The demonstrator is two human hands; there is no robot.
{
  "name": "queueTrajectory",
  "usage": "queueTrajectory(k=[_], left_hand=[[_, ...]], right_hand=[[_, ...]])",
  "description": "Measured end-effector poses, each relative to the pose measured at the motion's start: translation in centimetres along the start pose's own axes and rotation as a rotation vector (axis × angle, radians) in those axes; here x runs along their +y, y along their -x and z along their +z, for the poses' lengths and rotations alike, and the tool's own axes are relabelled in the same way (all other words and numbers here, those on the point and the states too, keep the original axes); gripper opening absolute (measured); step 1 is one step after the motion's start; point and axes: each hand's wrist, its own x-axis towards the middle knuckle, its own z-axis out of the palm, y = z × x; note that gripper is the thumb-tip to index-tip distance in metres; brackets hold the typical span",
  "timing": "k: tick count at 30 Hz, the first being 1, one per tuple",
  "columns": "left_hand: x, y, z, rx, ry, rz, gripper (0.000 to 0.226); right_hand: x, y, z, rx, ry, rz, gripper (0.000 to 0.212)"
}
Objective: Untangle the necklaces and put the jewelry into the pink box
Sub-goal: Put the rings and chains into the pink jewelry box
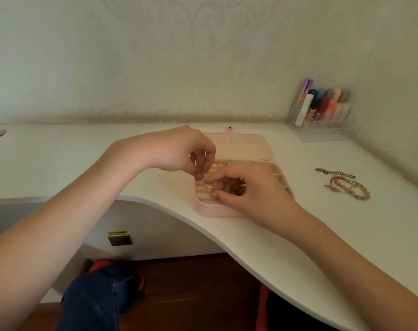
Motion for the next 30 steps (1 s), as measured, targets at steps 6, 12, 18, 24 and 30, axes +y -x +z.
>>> queueTrajectory(k=[6, 12, 18, 24, 30], left_hand=[[0.0, -0.5, -0.3, -0.073, 0.026, -0.036, 0.023], [0.2, -0.8, -0.4, -0.099, 0.015, -0.021, 0.024], [-0.8, -0.5, -0.9, -0.104, 0.222, -0.029, 0.024], [-1.2, -0.4, -1.3, -0.052, 0.303, -0.038, 0.023], [-0.9, -0.6, -0.7, -0.057, 0.217, -0.042, 0.022]], right_hand=[[0.0, 0.0, -1.1, 0.009, -0.024, 0.050, 0.017], [0.9, -0.5, -3.4, 0.215, -0.015, 0.073, 0.013], [2.7, -0.5, -5.7, 0.307, -0.058, 0.139, 0.015], [4.2, -0.2, -9.0, 0.489, -0.057, 0.168, 0.018], [5.8, 0.8, -10.9, 0.611, -0.056, 0.246, 0.015]])
